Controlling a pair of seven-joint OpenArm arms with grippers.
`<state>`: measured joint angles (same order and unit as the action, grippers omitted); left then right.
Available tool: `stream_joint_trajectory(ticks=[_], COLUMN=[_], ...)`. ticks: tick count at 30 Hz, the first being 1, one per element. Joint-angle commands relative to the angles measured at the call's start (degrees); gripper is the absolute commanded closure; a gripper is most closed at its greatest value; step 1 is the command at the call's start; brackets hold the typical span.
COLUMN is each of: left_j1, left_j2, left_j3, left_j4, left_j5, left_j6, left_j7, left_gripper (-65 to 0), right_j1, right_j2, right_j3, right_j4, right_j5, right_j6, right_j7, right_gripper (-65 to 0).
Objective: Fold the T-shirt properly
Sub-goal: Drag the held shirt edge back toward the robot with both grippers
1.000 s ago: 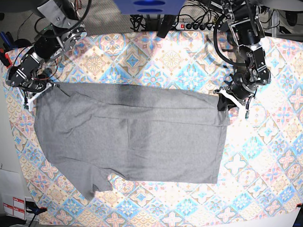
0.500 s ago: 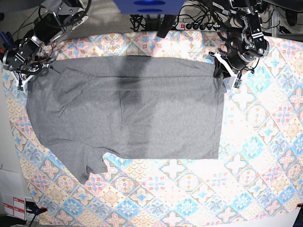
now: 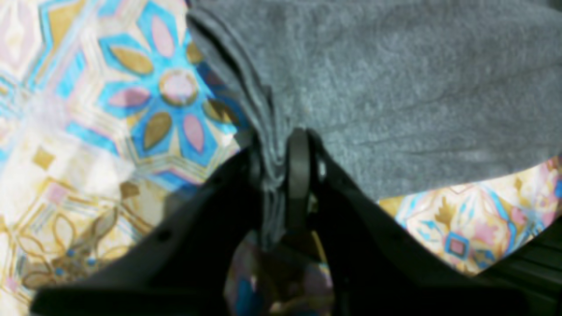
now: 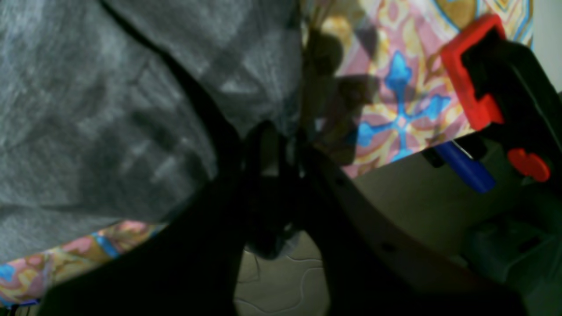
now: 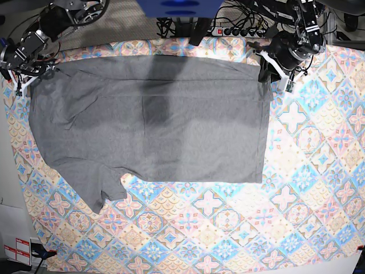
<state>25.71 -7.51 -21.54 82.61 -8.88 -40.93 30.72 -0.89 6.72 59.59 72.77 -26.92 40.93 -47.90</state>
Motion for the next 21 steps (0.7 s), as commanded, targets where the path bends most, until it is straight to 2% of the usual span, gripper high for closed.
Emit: stream_joint_trajectory(ticks=[1, 11, 21], left_j1=[2.99, 6.51, 4.92], left_j2=[-0.18, -1.42, -1.42], left_j3=[0.05, -0.04, -0.04], left_j4=[-0.98, -0.98, -1.16], left_j5=[7.26, 7.26, 8.05], left_j6=[0.93, 0.93, 0.93], left_j7=[9.76, 9.50, 9.94], left_gripper=[-3.7, -3.7, -4.2], right_j1=[-1.44, -2.24, -2.15], right_j2=[0.53, 0.62, 0.44], right_j3=[0.67, 0.67, 0.67], right_j4=[-0.38, -0.38, 0.77], right_j5=[-5.48, -5.48, -5.48], right_j6=[-0.93, -0.93, -0.93], right_j7=[-5.42, -5.42, -4.98], right_gripper=[-2.4, -2.3, -2.7])
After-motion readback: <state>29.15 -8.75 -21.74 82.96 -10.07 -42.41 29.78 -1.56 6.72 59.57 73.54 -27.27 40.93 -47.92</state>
